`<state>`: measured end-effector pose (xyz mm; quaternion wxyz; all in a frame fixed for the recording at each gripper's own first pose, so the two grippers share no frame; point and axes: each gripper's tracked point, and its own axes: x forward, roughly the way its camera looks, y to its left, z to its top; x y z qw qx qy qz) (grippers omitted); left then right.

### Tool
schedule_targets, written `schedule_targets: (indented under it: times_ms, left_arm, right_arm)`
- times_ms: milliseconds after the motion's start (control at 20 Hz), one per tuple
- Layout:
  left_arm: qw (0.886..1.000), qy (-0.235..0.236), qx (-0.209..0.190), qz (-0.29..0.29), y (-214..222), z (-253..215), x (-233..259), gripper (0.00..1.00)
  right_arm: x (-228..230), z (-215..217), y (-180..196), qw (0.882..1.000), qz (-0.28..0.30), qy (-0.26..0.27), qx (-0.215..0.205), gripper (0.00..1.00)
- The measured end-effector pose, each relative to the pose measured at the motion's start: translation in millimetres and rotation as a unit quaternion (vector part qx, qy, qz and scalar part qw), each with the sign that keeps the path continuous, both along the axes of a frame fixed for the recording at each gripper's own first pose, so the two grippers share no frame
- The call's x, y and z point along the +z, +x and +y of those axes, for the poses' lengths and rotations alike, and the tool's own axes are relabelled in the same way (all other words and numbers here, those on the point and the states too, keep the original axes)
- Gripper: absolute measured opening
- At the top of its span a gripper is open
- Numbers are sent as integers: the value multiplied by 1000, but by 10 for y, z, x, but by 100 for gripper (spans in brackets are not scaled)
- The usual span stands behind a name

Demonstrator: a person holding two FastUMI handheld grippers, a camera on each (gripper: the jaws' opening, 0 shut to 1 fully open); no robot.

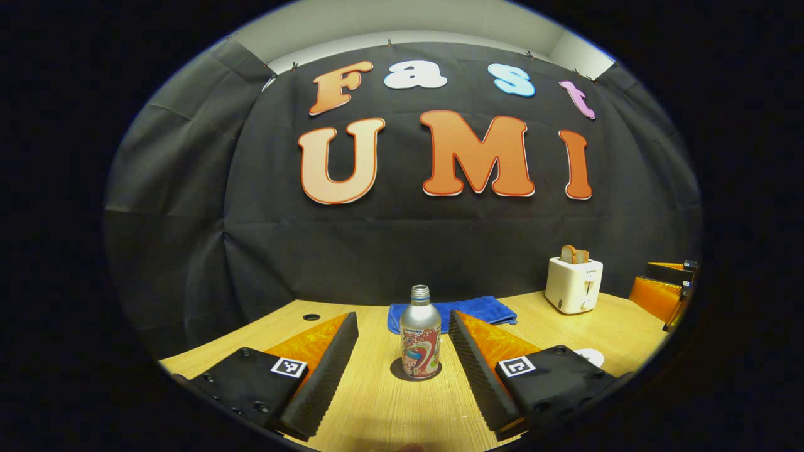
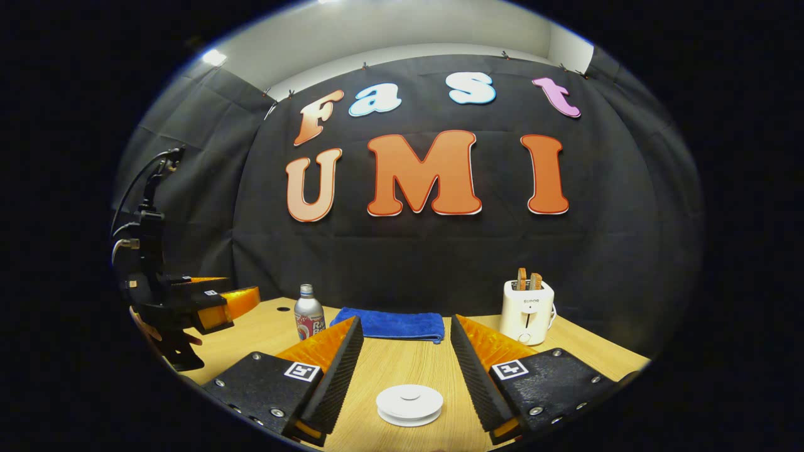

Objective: Open the teacup lid with one hand, grasp the water bottle and pour water into the teacup with the other hand; after pouring, place the water bottle on the coaster and then close the teacup lid.

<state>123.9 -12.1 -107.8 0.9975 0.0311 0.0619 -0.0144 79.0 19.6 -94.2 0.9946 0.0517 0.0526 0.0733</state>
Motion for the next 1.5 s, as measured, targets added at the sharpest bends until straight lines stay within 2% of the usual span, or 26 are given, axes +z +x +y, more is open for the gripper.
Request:
schedule_targets:
  times_ms: [250, 500, 850, 1200, 1500]
  left_arm:
    - [999, 6, 19, -46, -296, 146, 342, 95]
    - [997, -5, 38, -70, -445, 256, 374, 96]
    - [998, -8, 39, -49, -439, 240, 195, 95]
    - [998, -4, 34, -53, -356, 200, 226, 95]
    - [998, 5, 33, -50, -296, 191, 207, 95]
  right_arm:
    - [115, 7, -42, 1000, -19, 0, -4, 87]
    - [4, 131, -82, 1000, -11, -11, 14, 88]
    - [42, 187, -84, 998, -37, -40, 14, 87]
    - [105, -14, -54, 999, -33, -23, -7, 88]
    - [141, -132, -33, 999, -32, -36, -15, 88]
